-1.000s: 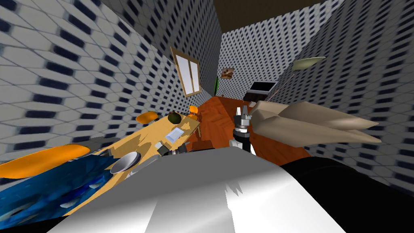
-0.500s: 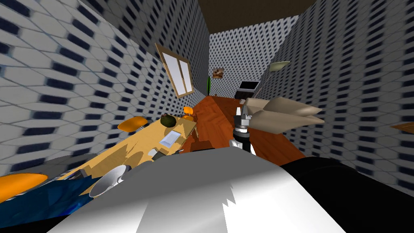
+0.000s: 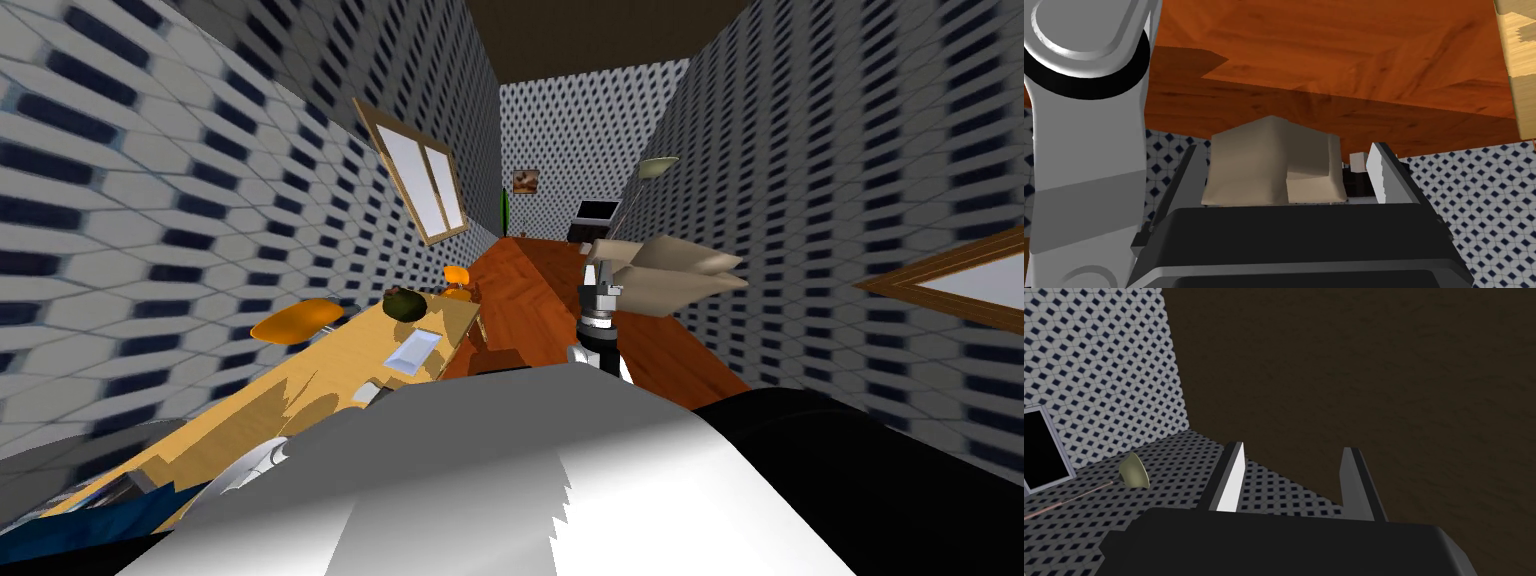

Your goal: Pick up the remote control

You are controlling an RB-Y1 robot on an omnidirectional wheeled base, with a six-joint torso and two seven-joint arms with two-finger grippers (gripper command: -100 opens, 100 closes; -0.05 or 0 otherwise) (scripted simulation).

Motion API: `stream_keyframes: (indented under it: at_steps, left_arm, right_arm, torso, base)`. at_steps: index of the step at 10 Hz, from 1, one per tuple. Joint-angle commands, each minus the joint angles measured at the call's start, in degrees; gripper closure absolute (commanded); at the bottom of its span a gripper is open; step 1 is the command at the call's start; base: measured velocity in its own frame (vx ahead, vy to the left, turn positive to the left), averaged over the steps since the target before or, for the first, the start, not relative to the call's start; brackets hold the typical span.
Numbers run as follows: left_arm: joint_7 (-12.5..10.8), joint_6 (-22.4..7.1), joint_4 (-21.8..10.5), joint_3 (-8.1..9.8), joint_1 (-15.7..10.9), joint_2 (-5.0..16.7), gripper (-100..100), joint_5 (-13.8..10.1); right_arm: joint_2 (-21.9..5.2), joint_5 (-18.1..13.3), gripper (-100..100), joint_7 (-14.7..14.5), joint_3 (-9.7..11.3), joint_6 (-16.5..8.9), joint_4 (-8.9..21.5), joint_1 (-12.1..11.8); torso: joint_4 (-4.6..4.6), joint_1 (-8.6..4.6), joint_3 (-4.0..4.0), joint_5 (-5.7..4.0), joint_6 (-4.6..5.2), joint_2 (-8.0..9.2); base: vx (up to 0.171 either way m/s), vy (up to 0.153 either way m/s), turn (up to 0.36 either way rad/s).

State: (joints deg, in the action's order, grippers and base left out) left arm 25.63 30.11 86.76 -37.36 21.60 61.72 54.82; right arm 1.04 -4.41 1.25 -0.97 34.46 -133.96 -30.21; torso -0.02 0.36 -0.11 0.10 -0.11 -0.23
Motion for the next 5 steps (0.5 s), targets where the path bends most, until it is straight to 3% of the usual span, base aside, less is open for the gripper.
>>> stream_keyframes:
  at_steps: [1, 2, 3, 4, 5]
  left_arm:
    - [1.63, -1.36, -2.86, -1.63, 0.11, 1.87, -100, 2.78]
    - [3.03, -2.67, -4.64, -2.88, 0.47, 3.59, -100, 4.44]
    - [3.03, -2.67, -5.18, -2.88, 0.47, 3.59, -100, 5.03]
    - [4.39, -3.98, -7.27, -4.10, 0.84, 5.13, -100, 7.18]
    - [4.39, -3.98, -7.27, -4.10, 0.84, 5.13, -100, 7.18]
  right_arm:
    - [0.00, 0.00, 0, 0.00, 0.00, 0.00, 0.00, 0.00]
    - [0.00, 0.00, 0, 0.00, 0.00, 0.00, 0.00, 0.01]
    - [-0.01, 0.00, 0, 0.00, 0.00, 0.00, 0.00, 0.01]
    - [-0.01, 0.00, 0, 0.00, -0.01, 0.00, 0.00, -0.01]
    - [0.00, 0.00, 0, 0.00, 0.00, 0.00, 0.00, 0.00]
  torso:
    - [0.00, 0.00, 0.00, 0.00, 0.00, 0.00]
    - [0.00, 0.08, 0.00, 0.00, 0.04, 0.00]
    - [0.00, 0.19, -0.01, 0.03, 0.06, -0.02]
    - [-0.01, 0.18, -0.01, 0.04, -0.05, -0.02]
    - [0.00, 0.14, -0.01, 0.02, 0.01, -0.02]
  base:
    - [-0.010, 0.056, -0.320]
    - [-0.007, 0.088, -0.489]
    - [-0.006, 0.081, -0.119]
    - [-0.009, 0.062, -0.191]
    - [-0.005, 0.049, -0.154]
